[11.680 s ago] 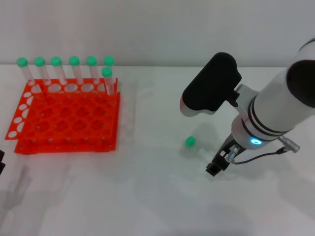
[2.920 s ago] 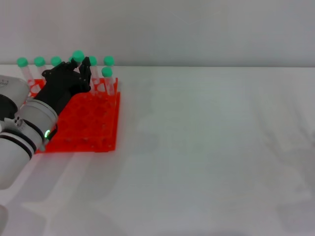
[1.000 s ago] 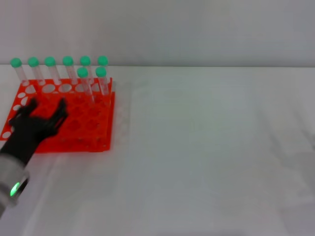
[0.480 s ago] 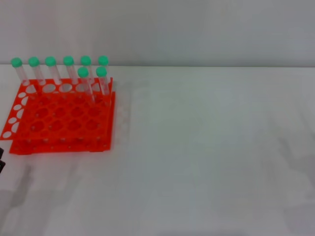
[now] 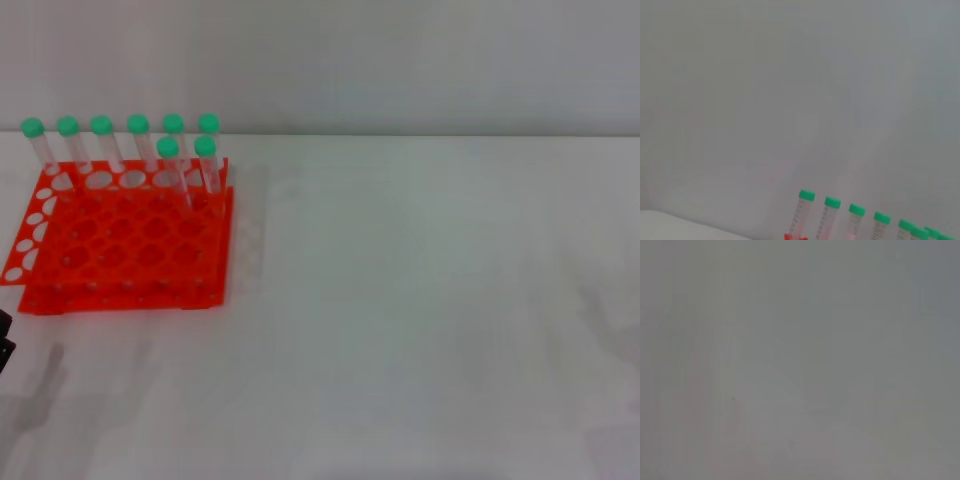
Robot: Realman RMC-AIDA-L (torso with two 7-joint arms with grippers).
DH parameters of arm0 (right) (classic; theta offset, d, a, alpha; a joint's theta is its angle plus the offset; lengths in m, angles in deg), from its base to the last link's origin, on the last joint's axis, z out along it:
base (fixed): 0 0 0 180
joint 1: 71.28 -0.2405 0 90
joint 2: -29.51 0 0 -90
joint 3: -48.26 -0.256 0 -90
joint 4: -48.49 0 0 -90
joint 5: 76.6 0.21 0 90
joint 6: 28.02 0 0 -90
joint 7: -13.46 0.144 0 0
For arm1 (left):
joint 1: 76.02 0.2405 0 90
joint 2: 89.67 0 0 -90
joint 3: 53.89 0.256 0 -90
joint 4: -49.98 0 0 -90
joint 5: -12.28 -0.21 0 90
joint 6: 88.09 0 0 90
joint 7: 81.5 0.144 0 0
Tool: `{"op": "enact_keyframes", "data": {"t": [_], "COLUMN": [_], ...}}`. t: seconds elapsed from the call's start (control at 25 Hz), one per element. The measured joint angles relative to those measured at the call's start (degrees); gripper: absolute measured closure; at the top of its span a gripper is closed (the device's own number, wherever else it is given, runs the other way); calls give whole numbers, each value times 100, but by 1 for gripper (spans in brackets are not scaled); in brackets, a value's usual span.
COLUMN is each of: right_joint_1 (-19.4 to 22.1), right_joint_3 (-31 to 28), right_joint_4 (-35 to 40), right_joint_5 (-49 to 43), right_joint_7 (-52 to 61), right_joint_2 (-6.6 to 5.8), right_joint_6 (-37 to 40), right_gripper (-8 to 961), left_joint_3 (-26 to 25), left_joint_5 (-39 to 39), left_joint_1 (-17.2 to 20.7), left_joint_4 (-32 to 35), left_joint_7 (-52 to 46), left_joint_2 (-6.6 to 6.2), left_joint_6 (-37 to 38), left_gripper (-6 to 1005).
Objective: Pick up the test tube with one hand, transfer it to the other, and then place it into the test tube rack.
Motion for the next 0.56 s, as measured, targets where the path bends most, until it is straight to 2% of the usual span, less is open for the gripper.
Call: {"op": "enact_keyframes", "data": {"t": [0.56], "right_joint_1": [67], "right_joint_3": [-5], "right_joint_4": [-83], "right_joint_5": [47], "right_joint_7": [5], "right_joint_2": [6], "right_joint_6": [-249], "right_gripper": [78], "left_joint_3": [182], "left_joint_5": [-17], "left_joint_1": [-11], "left_joint_4": [217], "left_joint_7": [-437], "left_joint_2": [-10], "left_joint_6": [57], "left_gripper": [115]}}
